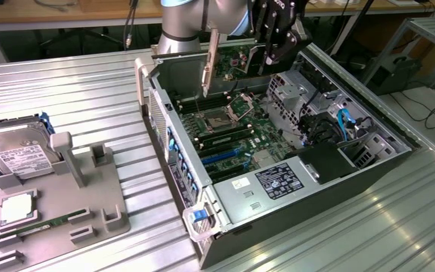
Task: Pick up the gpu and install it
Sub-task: 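Insert the gpu into the slot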
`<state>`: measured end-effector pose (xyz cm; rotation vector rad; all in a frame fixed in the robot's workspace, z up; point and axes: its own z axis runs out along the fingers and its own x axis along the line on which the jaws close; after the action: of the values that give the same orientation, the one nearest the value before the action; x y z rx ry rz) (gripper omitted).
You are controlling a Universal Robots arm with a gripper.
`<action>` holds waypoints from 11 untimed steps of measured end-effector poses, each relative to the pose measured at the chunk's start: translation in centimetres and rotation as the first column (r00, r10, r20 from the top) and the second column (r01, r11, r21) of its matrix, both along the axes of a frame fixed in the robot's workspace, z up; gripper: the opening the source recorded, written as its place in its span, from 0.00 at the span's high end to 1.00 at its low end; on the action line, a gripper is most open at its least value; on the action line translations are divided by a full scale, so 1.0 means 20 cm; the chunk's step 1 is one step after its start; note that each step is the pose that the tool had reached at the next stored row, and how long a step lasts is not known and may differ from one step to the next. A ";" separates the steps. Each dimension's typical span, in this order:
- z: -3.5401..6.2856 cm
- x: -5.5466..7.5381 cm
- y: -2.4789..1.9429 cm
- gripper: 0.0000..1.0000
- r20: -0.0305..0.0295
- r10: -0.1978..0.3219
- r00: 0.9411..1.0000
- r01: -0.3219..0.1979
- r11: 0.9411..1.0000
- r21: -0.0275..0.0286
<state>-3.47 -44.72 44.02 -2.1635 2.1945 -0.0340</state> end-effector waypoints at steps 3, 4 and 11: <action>-0.042 0.00 0.000 0.72 0.000 0.010 1.000 -0.010 1.000 0.000; -0.054 0.00 0.000 0.72 0.000 0.010 1.000 -0.010 1.000 0.000; -0.125 0.00 0.000 0.72 0.000 0.010 1.000 -0.010 1.000 0.000</action>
<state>-3.47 -44.73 41.52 -2.1743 2.1838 -0.0337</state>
